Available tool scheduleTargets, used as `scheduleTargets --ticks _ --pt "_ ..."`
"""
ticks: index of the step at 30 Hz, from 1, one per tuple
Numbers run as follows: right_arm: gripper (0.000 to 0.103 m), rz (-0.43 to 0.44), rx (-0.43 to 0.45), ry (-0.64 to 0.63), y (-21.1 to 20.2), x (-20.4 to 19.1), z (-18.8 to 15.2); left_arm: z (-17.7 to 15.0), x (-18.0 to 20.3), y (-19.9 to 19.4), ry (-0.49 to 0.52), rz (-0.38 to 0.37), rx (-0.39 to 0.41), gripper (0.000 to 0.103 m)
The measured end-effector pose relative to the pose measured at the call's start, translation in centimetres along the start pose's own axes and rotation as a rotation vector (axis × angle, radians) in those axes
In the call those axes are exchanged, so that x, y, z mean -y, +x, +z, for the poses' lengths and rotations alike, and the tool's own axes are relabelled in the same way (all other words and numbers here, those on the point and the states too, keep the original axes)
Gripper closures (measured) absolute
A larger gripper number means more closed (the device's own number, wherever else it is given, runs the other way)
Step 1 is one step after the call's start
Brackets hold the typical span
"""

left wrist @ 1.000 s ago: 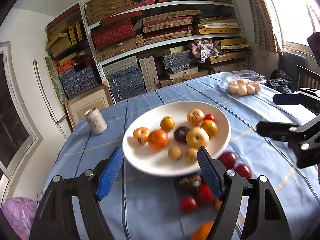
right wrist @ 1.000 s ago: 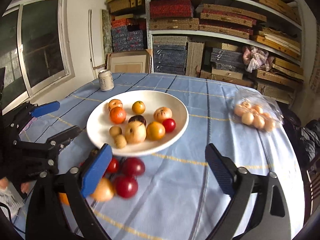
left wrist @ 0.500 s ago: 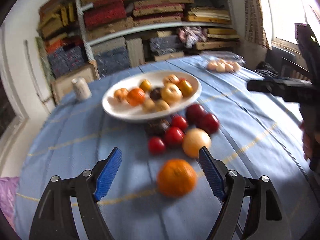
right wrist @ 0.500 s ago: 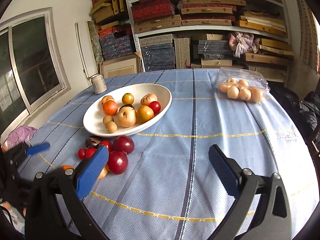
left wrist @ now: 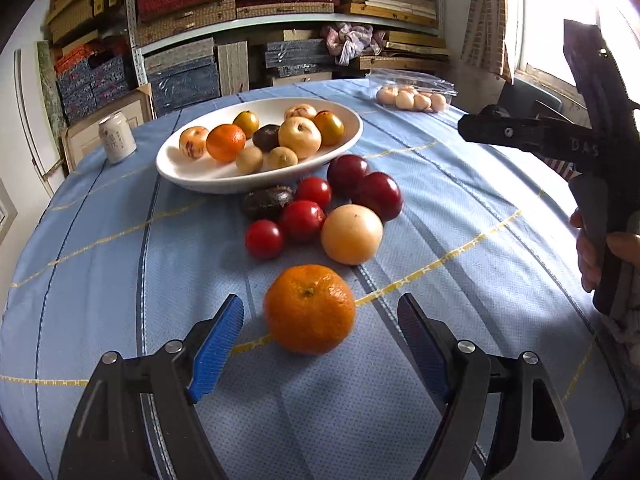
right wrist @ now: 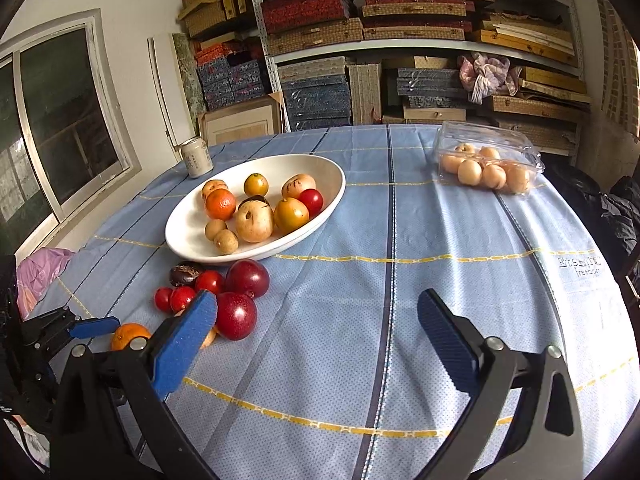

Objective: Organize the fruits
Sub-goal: 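Move the left tool to the large tangerine and close around it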

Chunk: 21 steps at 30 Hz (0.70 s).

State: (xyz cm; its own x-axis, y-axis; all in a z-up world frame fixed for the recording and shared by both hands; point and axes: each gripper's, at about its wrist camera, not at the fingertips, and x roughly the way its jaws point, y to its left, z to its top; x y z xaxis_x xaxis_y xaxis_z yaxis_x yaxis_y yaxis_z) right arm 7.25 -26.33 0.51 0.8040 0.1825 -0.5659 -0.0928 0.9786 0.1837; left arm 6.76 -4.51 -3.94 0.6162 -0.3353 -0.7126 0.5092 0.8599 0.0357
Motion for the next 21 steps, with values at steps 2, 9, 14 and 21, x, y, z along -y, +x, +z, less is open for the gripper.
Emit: scheduleTargets --ticks 2,9,14,21 --pt "0.004 -0.005 -0.003 0.000 0.1 0.0 0.0 0.0 -0.6 0.1 -0.019 0.011 -0.007 0.023" --pt "0.004 -0.004 -0.015 0.003 0.2 0.1 0.0 0.2 -2.5 0.5 -0.096 0.053 -0.029 0.023" --pt "0.004 -0.004 -0.018 0.004 0.2 0.1 0.0 0.3 -4.1 0.6 -0.136 0.129 -0.042 0.026" --pt "0.004 -0.001 -0.030 0.003 0.5 0.0 -0.2 -0.6 -7.2 -0.4 -0.167 0.237 -0.059 0.026"
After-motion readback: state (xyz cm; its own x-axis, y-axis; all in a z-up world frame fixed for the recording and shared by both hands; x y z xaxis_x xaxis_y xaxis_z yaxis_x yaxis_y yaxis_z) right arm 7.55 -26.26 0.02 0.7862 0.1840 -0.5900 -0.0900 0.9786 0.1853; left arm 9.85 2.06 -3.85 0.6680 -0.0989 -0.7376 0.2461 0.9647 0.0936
